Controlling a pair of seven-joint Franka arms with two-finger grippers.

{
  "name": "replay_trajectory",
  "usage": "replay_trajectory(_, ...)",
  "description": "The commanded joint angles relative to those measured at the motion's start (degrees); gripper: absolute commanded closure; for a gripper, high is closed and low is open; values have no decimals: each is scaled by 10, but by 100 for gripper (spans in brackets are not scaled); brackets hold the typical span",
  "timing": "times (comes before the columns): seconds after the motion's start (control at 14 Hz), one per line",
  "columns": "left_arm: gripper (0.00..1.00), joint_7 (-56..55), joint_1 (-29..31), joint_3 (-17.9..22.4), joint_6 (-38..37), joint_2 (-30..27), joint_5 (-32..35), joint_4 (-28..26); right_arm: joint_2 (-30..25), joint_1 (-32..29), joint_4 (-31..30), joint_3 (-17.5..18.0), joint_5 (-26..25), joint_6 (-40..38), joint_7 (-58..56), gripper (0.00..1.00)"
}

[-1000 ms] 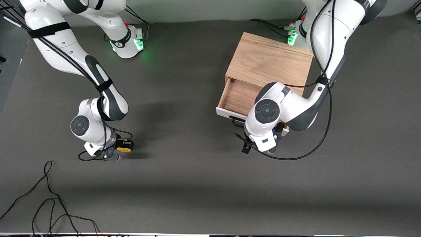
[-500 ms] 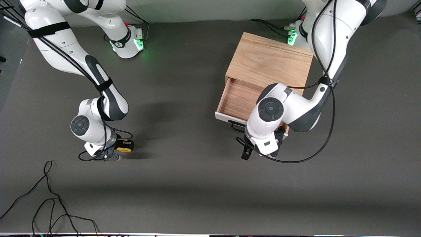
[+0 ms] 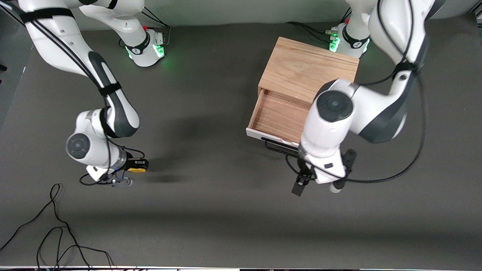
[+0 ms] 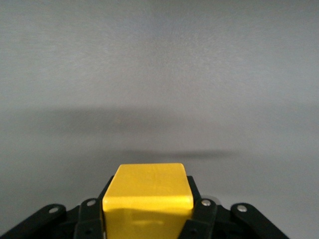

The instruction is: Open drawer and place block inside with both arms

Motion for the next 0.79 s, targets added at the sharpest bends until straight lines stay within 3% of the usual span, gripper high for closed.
replay_trajectory(0.0, 0, 105, 43, 0, -65, -58, -35, -6, -19, 11, 115, 1, -4, -161, 16, 72)
replay_trajectory(0.21, 0, 278, 98, 1, -178, -101, -90, -5, -14, 35, 257, 3, 3, -325, 62, 72)
replay_trajectory(0.43, 0, 482, 173, 2, -267, -153, -152, -19, -13, 100, 353, 3, 6, -425, 143, 72)
replay_trajectory(0.71, 0, 655, 251, 3, -276, -225, -173, -89, -3, 214, 407, 3, 26, -437, 340, 72)
